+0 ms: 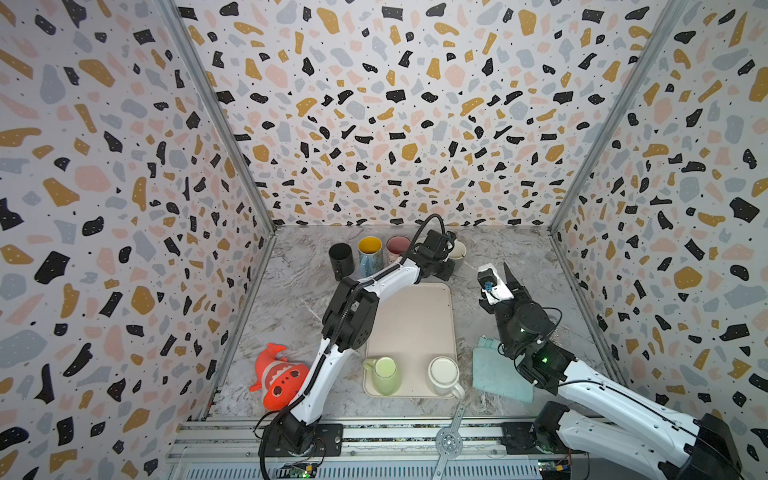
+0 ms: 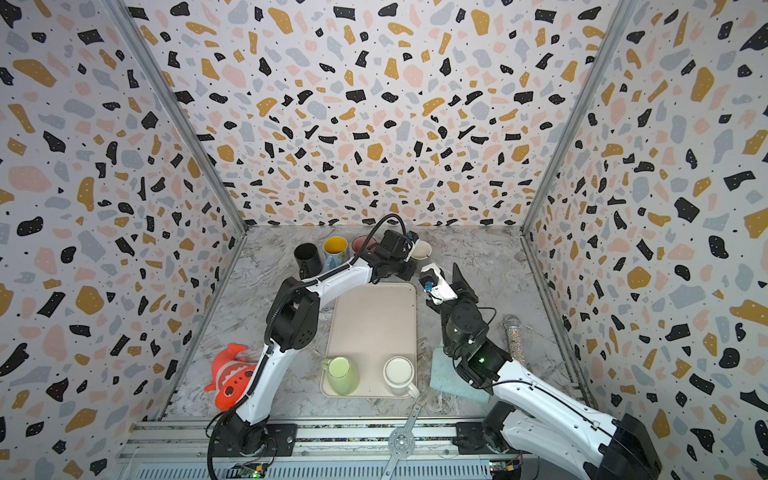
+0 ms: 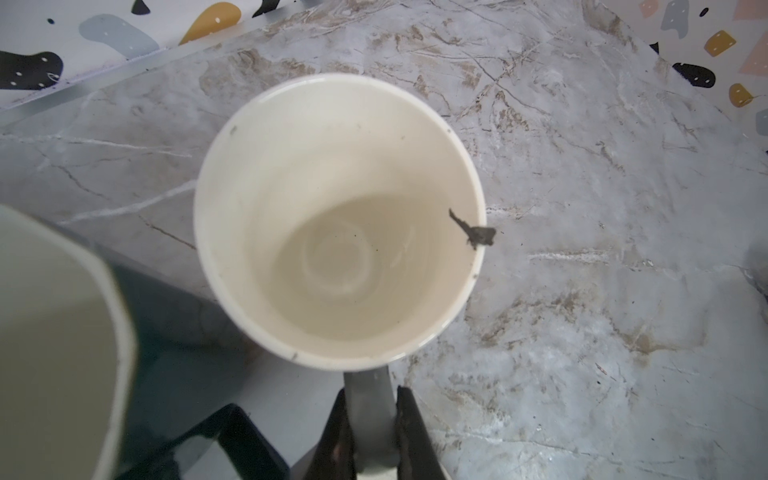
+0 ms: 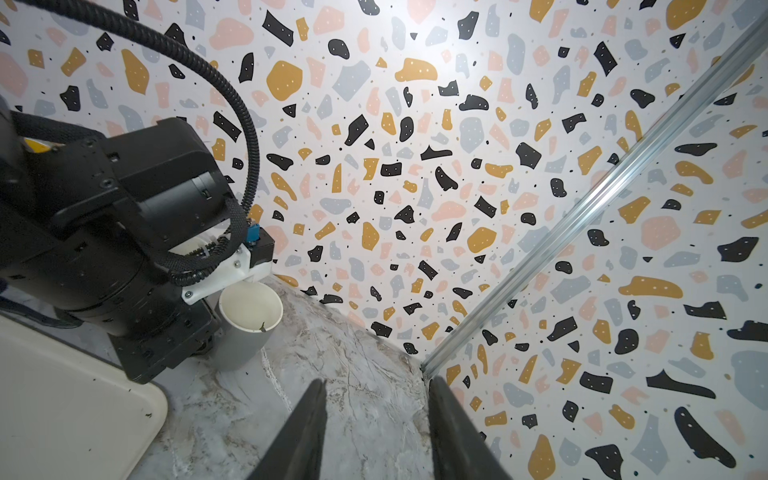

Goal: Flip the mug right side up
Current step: 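Carry the grey mug with the left gripper and set it beside the dark green mug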

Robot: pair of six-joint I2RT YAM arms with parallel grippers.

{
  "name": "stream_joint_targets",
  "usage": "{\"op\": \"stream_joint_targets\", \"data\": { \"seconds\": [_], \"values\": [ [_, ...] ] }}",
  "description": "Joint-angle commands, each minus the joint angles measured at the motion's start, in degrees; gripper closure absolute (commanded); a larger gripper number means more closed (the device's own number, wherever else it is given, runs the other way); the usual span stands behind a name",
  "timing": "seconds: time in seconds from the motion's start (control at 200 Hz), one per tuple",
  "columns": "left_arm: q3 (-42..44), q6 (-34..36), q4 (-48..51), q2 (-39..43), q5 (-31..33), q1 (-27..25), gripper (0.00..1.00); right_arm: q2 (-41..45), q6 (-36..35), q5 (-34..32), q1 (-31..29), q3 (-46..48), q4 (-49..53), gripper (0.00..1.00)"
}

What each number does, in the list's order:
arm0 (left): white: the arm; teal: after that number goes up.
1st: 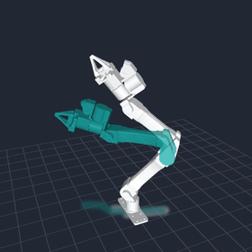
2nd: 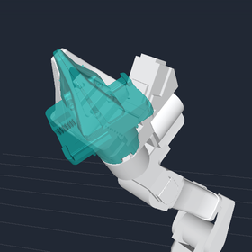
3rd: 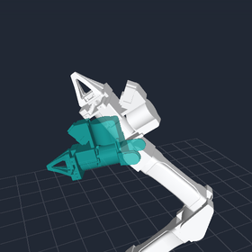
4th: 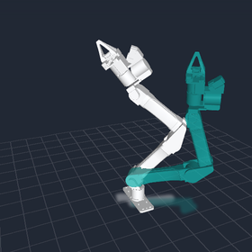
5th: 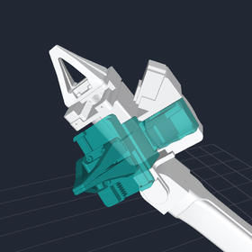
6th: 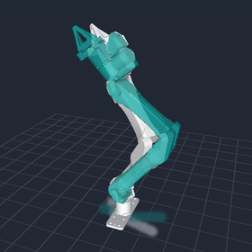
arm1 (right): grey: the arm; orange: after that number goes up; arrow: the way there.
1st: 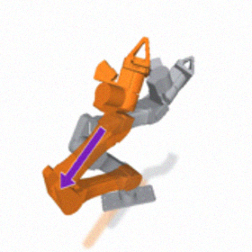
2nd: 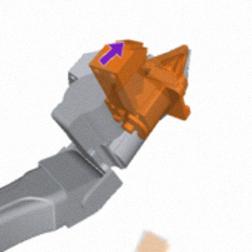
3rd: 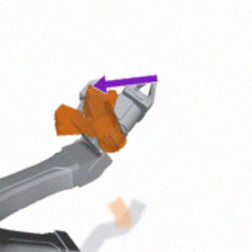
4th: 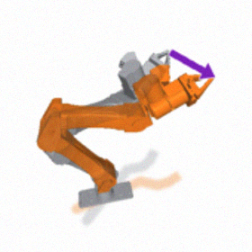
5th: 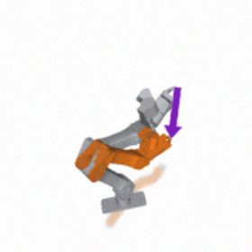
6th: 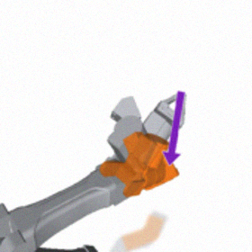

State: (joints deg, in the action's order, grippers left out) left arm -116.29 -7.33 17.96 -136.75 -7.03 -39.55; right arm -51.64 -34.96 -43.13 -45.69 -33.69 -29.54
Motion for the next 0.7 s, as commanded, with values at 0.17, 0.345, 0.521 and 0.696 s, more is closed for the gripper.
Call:
{"op": "stream_joint_targets", "data": {
  "seconds": [0.17, 0.345, 0.521, 0.696],
  "values": [
    [-2.8, 0.2, -4.1, 0.7, 1.1, -0.3, 1.0, 1.0, 1.4, 0.6, 0.4, -0.1, 0.6, 0.57],
    [-2.6, 0.4, -3.7, 0.8, 1.1, -0.3, 0.94, 0.9, 1.6, 0.7, 0.5, -0.1, 0.6, 0.57],
    [-1.8, 1.1, -3.1, 1.3, 1.3, -0.4, 0.85, 0.8, 1.8, 0.8, 0.6, -0.1, 0.8, 0.57],
    [-1.2, 1.4, -2.8, 1.5, 1.0, -0.4, 0.76, 0.7, 2.2, 0.9, 0.6, -0.1, 0.9, 0.56]
  ]
}}
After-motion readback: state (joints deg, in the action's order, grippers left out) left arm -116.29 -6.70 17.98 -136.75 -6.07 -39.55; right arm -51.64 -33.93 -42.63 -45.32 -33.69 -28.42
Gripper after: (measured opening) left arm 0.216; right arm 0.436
